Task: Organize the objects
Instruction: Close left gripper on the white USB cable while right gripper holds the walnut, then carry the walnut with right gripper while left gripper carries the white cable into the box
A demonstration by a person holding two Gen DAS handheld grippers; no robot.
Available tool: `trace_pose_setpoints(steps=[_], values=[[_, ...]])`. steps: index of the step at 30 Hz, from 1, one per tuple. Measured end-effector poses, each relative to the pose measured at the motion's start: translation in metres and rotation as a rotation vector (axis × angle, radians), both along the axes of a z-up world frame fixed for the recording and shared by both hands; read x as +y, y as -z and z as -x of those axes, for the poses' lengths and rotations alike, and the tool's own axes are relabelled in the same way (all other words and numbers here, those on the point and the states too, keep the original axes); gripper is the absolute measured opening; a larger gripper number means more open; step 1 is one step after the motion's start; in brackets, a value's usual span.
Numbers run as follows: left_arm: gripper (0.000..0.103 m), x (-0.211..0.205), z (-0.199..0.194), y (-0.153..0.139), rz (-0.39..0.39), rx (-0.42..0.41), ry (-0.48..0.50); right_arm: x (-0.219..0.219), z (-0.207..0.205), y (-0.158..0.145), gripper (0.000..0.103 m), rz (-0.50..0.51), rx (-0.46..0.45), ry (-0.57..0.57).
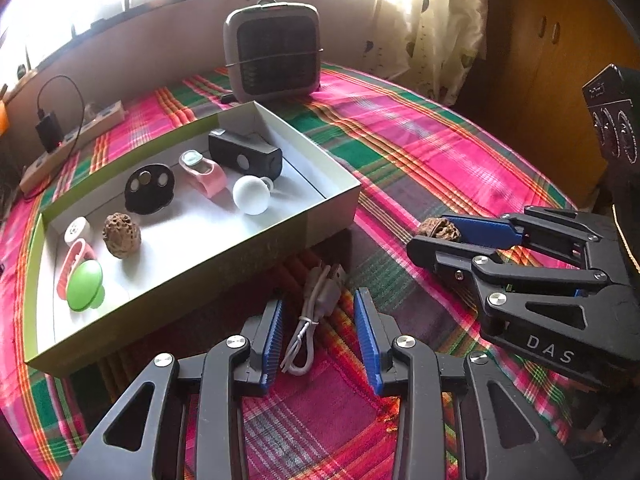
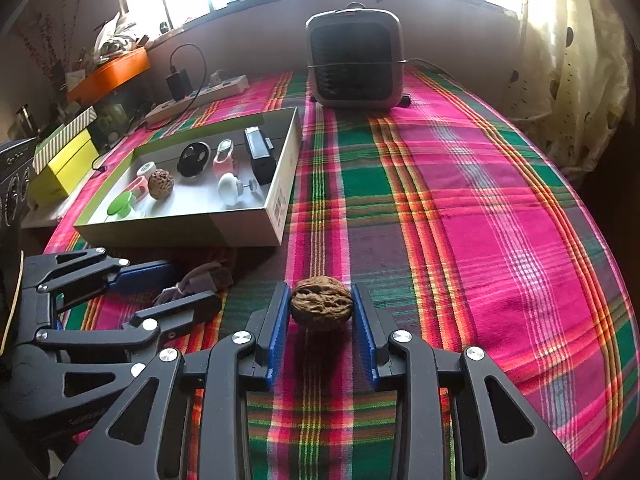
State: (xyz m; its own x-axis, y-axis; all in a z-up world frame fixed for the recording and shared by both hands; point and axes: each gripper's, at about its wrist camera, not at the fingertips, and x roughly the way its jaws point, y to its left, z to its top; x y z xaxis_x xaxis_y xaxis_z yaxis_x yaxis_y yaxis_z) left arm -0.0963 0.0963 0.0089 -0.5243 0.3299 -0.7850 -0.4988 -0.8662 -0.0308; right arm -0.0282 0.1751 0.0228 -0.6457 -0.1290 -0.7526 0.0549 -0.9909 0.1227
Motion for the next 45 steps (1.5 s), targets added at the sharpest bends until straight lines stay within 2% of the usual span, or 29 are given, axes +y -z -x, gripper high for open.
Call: trace_pose_setpoints(steps=[4,11,29,45], values=[[0.020,0.000,0.000,0.000,0.015,0.008,-0.011,-0.001,0.001,0.000,0.033,0.002,-0.001,-0.006],[0.015,-0.002,-0.001,0.000,0.019,0.015,-0.023,-0.001,0.001,0.000,0.033,0.004,0.000,-0.009],[0.014,-0.003,-0.005,-0.001,0.017,0.020,-0.030,-0.003,0.000,0.000,0.033,0.003,0.004,-0.015],[0.014,-0.012,-0.016,-0.012,-0.007,0.055,-0.050,-0.009,-0.005,-0.007,0.033,-0.005,0.024,-0.027]])
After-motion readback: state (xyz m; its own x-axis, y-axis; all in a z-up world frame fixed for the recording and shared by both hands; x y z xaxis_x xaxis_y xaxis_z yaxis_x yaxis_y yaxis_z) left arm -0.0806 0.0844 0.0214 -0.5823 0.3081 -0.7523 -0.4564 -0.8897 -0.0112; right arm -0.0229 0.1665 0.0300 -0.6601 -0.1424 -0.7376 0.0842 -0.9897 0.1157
